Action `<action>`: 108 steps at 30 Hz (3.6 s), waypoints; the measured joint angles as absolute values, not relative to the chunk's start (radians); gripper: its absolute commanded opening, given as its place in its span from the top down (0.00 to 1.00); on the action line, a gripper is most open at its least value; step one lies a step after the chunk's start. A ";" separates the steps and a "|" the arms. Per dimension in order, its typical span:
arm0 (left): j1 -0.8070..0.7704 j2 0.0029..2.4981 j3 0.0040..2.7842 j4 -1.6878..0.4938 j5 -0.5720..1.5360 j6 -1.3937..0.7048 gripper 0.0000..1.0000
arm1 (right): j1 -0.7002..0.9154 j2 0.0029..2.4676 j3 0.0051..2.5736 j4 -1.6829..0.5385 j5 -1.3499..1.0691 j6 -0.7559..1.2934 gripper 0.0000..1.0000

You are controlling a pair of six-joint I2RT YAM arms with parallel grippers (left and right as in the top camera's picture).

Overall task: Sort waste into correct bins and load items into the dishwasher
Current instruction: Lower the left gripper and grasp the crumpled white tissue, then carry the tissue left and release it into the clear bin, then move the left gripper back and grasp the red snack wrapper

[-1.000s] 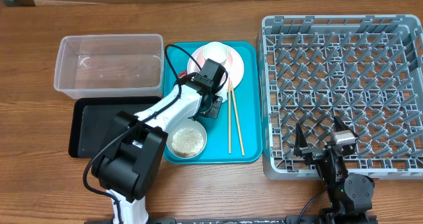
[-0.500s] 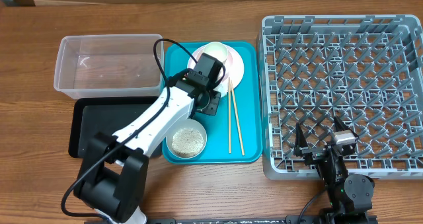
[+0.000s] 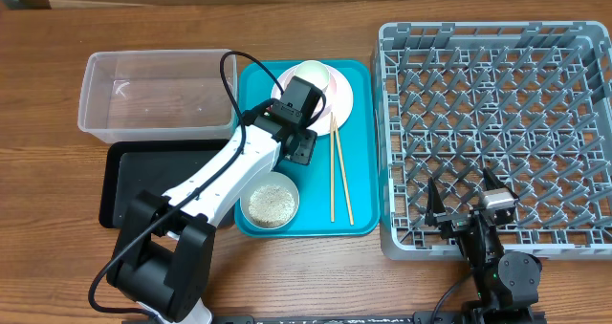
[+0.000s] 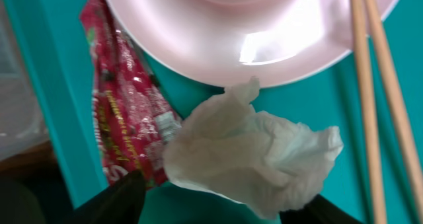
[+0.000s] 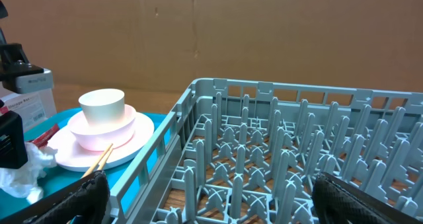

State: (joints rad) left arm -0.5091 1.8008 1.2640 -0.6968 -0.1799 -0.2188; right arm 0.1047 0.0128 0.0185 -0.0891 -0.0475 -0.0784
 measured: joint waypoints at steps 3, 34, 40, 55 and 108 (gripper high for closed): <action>-0.509 1.801 1.264 -0.693 -0.192 -0.226 0.27 | 0.104 0.013 0.019 -0.089 -0.047 -0.078 0.00; -0.511 1.801 1.071 -0.451 -0.160 -0.235 0.56 | 0.104 0.013 0.019 -0.089 -0.047 -0.078 0.00; -0.511 1.801 1.065 -0.451 -0.145 -0.243 0.96 | 0.104 0.013 0.019 -0.089 -0.048 -0.079 0.00; -0.468 1.536 1.369 -0.781 -0.140 -0.237 0.96 | 0.105 0.013 0.019 -0.089 -0.048 -0.079 0.00; -0.016 1.667 1.476 -1.290 0.421 -0.154 0.96 | 0.105 0.013 0.019 -0.089 -0.048 -0.079 0.00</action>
